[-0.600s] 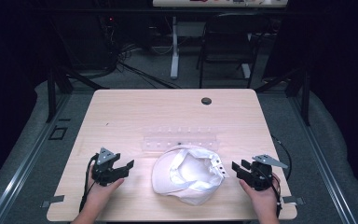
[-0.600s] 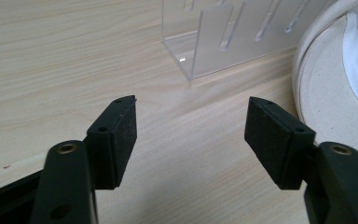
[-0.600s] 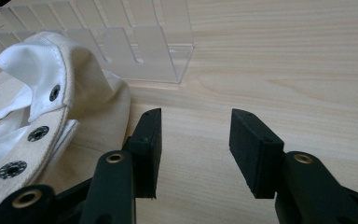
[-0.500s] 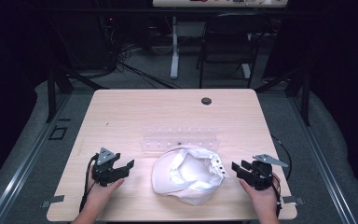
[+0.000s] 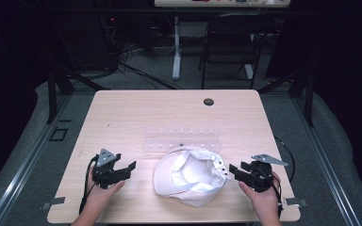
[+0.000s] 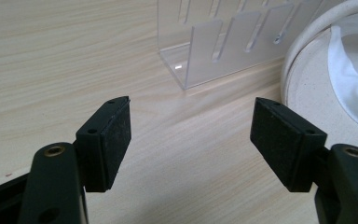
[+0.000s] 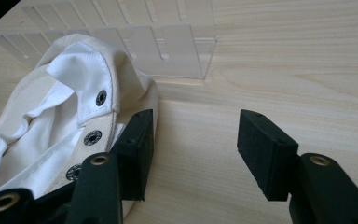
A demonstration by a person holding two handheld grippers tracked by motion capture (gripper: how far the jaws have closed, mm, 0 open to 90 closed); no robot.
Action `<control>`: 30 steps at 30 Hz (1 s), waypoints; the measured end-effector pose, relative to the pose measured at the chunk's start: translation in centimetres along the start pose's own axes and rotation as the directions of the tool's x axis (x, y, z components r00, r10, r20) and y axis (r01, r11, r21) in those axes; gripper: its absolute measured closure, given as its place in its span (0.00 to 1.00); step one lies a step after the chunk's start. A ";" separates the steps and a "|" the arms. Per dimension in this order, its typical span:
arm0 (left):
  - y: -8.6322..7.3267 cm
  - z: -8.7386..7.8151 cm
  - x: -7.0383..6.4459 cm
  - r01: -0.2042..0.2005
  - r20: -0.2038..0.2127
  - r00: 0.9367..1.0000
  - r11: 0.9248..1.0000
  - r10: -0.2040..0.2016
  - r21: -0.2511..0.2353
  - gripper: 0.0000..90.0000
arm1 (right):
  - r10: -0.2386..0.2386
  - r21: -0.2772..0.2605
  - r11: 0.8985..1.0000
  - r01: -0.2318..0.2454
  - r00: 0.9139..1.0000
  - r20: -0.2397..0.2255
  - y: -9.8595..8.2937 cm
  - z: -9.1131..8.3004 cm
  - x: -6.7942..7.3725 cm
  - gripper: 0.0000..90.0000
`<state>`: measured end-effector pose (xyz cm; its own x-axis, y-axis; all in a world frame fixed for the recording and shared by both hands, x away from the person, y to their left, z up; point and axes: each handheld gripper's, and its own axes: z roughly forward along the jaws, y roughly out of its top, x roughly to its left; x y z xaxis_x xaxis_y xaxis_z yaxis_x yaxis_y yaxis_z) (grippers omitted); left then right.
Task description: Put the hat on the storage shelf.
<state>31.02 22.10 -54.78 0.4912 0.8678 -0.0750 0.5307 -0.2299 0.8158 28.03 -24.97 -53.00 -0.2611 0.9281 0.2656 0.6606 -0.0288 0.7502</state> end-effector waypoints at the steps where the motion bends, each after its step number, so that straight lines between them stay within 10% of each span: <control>1: 0.0 -0.1 0.0 -0.016 -0.016 1.000 1.000 0.016 -0.003 0.39 | 0.003 0.019 1.000 -0.003 1.000 -0.009 0.1 0.1 0.1 0.53; 14: -0.2 -0.3 -0.1 -0.030 -0.021 0.999 1.000 0.030 -0.010 0.56 | 0.026 0.097 0.995 -0.024 0.999 -0.019 0.8 0.3 1.0 0.54; 30: -0.3 -0.1 -0.6 -0.051 -0.014 0.999 0.999 0.051 0.011 0.55 | 0.164 0.303 0.945 -0.120 0.979 -0.125 4.9 -1.3 0.4 0.52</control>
<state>30.44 21.67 -54.94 0.5076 0.8613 -0.0250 0.5128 -0.2787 0.8120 30.26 -25.26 -48.43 -0.2350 0.8570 0.4585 0.8693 -0.0257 0.4936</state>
